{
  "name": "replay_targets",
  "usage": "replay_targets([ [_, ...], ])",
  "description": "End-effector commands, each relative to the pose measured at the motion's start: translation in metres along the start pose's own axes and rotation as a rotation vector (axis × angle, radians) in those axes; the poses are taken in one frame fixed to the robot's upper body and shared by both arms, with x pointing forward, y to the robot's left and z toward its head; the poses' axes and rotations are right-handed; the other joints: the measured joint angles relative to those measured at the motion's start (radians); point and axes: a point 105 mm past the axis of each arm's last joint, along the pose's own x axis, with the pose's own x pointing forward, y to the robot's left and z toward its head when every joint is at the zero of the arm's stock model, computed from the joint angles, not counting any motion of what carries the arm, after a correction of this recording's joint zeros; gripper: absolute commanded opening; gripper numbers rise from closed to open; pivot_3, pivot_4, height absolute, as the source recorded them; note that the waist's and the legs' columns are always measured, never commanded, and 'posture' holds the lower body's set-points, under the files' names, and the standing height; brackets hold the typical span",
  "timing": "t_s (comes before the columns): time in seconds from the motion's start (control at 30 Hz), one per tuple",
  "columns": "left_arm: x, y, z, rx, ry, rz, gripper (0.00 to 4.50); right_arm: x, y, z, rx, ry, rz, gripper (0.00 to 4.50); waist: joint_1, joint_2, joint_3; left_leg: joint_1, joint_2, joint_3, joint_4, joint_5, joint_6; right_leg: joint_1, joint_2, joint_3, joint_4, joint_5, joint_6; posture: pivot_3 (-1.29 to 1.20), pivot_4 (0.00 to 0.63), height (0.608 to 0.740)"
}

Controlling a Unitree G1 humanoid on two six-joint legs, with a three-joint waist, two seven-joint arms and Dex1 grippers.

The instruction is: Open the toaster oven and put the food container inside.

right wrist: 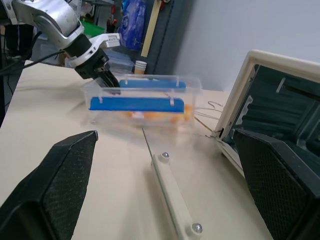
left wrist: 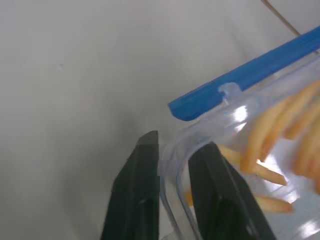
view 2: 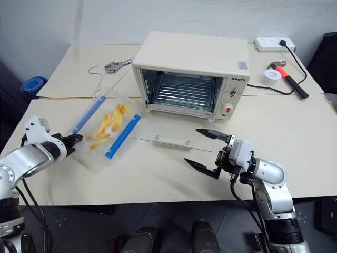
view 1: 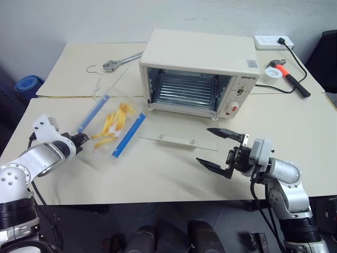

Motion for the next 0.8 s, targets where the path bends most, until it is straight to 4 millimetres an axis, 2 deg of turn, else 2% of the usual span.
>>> replay_targets([
  [0.03, -0.009, -0.001, 0.028, 0.071, -0.048, -0.017, 0.26, 0.006, 0.002, 0.013, -0.05, -0.037, 0.006, 4.5, -0.001, 0.0, 0.0, 0.0, 0.0, 0.0, 0.0, 0.0, 0.0, 0.0, 0.0, 0.0, 0.0, 0.0, 0.0, 0.0, 0.15, 0.74],
  [0.13, -0.012, -0.006, 0.04, 0.16, -0.017, -0.049, 0.26, 0.007, 0.002, 0.013, -0.048, -0.033, 0.0, 4.5, -0.002, 0.0, 0.0, -0.001, -0.001, 0.0, 0.0, 0.0, 0.0, -0.001, 0.0, 0.0, 0.001, 0.0, 0.0, 0.0, 0.15, 0.74],
  [0.3, -0.016, -0.027, 0.055, 0.332, 0.054, -0.13, 0.26, 0.006, 0.002, 0.013, -0.047, -0.015, -0.022, 4.5, -0.001, 0.0, 0.0, -0.001, -0.003, 0.0, -0.001, 0.0, 0.0, -0.002, 0.001, 0.0, 0.002, 0.0, -0.001, 0.0, 0.15, 0.74],
  [0.37, -0.016, -0.052, 0.056, 0.409, 0.097, -0.218, 0.26, 0.0, -0.001, 0.012, -0.046, 0.013, -0.048, 4.5, 0.001, 0.0, 0.0, -0.001, -0.003, -0.001, -0.001, 0.0, 0.0, -0.002, 0.001, 0.0, 0.002, 0.0, -0.001, 0.0, 0.15, 0.74],
  [0.5, -0.015, -0.082, 0.053, 0.499, 0.161, -0.329, 0.26, -0.008, -0.002, 0.01, -0.04, 0.049, -0.071, 4.5, -0.002, 0.0, 0.0, -0.002, -0.006, -0.003, 0.0, 0.0, 0.001, -0.003, 0.0, -0.001, 0.002, 0.0, 0.0, 0.0, 0.15, 0.74],
  [0.53, -0.012, -0.096, 0.05, 0.528, 0.177, -0.367, 0.26, -0.011, -0.002, 0.009, -0.038, 0.06, -0.081, 4.5, -0.003, 0.0, 0.0, -0.002, -0.006, -0.004, -0.001, 0.0, 0.001, -0.003, 0.0, -0.001, 0.002, 0.0, 0.0, 0.0, 0.15, 0.74],
  [0.6, -0.004, -0.119, 0.043, 0.581, 0.206, -0.426, 0.26, -0.015, -0.001, 0.008, -0.037, 0.075, -0.1, 4.5, -0.002, 0.0, 0.0, -0.002, -0.006, -0.004, -0.001, 0.0, 0.001, -0.003, 0.001, -0.001, 0.002, 0.0, 0.0, 0.0, 0.15, 0.74],
  [0.73, 0.022, -0.179, 0.018, 0.68, 0.256, -0.554, 0.26, -0.024, 0.004, 0.008, -0.034, 0.088, -0.147, 4.5, 0.011, -0.001, 0.0, -0.003, -0.007, -0.005, 0.001, 0.001, 0.001, -0.002, 0.001, -0.002, 0.002, 0.0, 0.0, 0.0, 0.15, 0.74],
  [0.8, 0.028, -0.196, 0.012, 0.703, 0.262, -0.592, 0.26, -0.026, 0.007, 0.008, -0.034, 0.093, -0.165, 4.5, 0.009, -0.001, 0.001, -0.004, -0.007, -0.004, 0.001, 0.001, 0.002, -0.003, 0.001, -0.002, 0.002, 0.0, 0.0, 0.0, 0.15, 0.74],
])
